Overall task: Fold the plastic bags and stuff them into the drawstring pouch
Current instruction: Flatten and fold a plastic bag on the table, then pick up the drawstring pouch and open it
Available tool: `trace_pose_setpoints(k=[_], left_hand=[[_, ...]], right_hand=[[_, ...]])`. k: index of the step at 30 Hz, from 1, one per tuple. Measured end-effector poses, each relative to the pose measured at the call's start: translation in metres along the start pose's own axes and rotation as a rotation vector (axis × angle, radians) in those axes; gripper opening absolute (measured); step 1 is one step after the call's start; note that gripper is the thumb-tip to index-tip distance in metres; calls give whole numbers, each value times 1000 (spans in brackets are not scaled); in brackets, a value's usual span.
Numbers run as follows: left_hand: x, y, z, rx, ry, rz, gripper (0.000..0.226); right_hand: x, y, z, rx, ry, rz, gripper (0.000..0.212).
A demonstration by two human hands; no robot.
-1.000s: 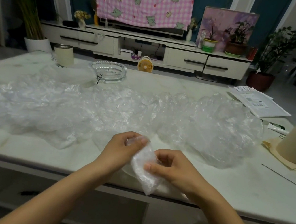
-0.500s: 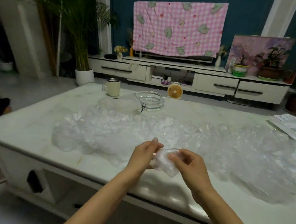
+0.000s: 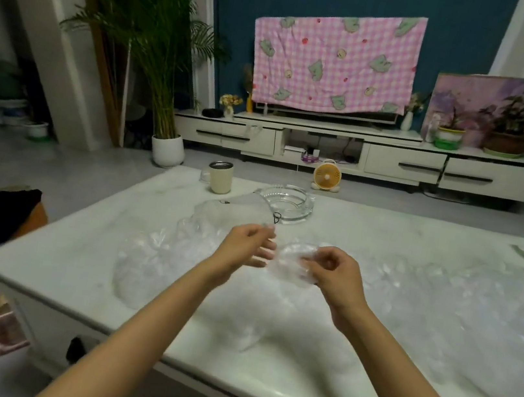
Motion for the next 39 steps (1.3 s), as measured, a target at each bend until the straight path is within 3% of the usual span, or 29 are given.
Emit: trace_pose_setpoints(k=[2, 4, 8, 12, 16, 19, 22, 26, 29, 33, 39], left_hand=[[-4, 44, 4, 28, 166, 134, 19], [2, 92, -1, 60, 525, 179, 25], [19, 169, -22, -44, 1110, 104, 40], [33, 231, -46, -240, 1320, 46, 52], [42, 264, -61, -444, 1335, 209, 74], [45, 271, -61, -525, 1420, 280, 63], [46, 270, -63, -475, 1545, 313, 44], [41, 265, -58, -370, 1621, 384, 38], [28, 254, -50, -511, 1511, 357, 43], [9, 238, -67, -714, 1297, 368, 66], [-7, 245, -91, -666, 1248, 310, 78]], right_hand=[[-12, 18, 1, 13, -19, 30, 25], [-27, 32, 4, 18, -27, 24, 24], [-55, 44, 10, 11, -85, -9, 25], [-74, 64, 19, 9, -133, -66, 24], [-81, 89, 24, 17, -126, -63, 22], [-88, 102, 26, 6, -123, -48, 21], [-91, 104, 29, 10, -112, -46, 21], [-97, 97, 27, 13, -85, -57, 19], [-101, 91, 21, -5, -79, -62, 19], [-95, 82, 18, 2, -76, -90, 19], [-83, 86, 18, 26, -75, -104, 18]])
Point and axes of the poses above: each hand's wrist, its own y-axis towards the middle knuckle, its own x-axis out of the palm, z = x × y, the point moved 1 cm from there along y, towards the middle knuckle, and after that the axes turned 1 degree about -z, right-handed, at the moved point
